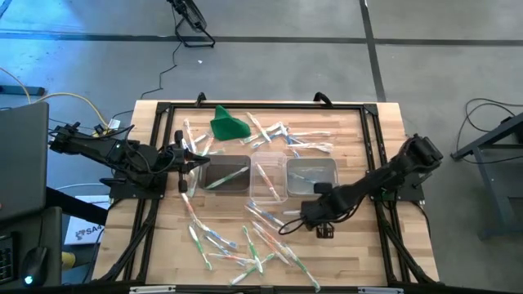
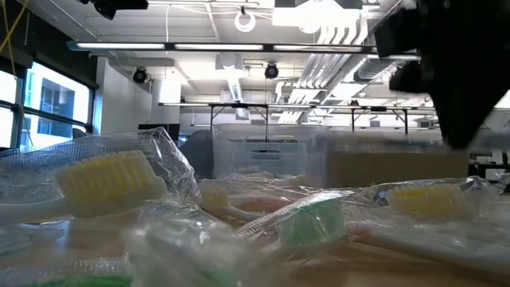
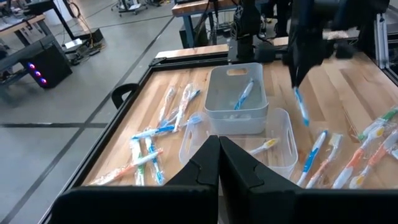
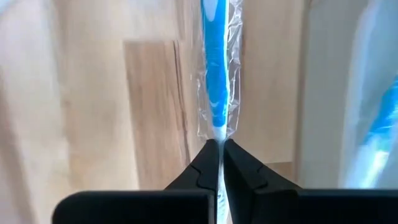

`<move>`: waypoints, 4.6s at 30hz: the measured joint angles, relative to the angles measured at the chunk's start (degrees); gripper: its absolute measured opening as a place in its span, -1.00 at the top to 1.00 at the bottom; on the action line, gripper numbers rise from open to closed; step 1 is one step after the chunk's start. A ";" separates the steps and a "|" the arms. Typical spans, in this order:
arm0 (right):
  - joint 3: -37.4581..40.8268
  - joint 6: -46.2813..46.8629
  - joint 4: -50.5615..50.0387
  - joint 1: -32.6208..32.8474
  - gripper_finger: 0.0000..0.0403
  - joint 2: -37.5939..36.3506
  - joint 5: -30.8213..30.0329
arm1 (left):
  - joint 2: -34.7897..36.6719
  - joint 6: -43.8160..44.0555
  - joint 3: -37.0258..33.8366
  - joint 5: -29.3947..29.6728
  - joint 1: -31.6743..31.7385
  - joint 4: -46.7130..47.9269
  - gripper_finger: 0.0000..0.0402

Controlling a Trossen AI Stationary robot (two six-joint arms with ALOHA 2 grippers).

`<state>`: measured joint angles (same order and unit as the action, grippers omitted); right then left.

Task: Pick & Place Toothbrushes
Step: Put the blue toothbrush into the gray bin, then put the orange toothbrush into the transparent bin

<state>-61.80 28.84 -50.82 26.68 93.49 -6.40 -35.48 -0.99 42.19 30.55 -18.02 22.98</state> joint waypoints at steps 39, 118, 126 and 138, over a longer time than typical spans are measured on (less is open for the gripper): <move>-9.49 10.64 -24.07 -14.06 0.99 -8.85 -13.20 | 0.00 0.00 0.00 0.00 0.00 0.00 0.99; -7.61 -0.11 -5.72 -18.02 0.98 -7.65 -8.46 | -0.01 4.26 0.00 -0.08 0.00 0.74 0.99; -7.61 -7.97 -0.68 -23.60 0.98 -7.65 -8.32 | 0.00 4.55 0.00 -0.07 0.00 0.72 0.99; -7.61 -19.58 3.05 -37.53 0.98 -7.65 -2.13 | -0.02 3.06 0.02 0.07 0.00 1.64 0.99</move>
<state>-69.41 9.26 -47.77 -10.85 85.84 -8.53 -35.50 2.06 42.22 30.61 -18.02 24.62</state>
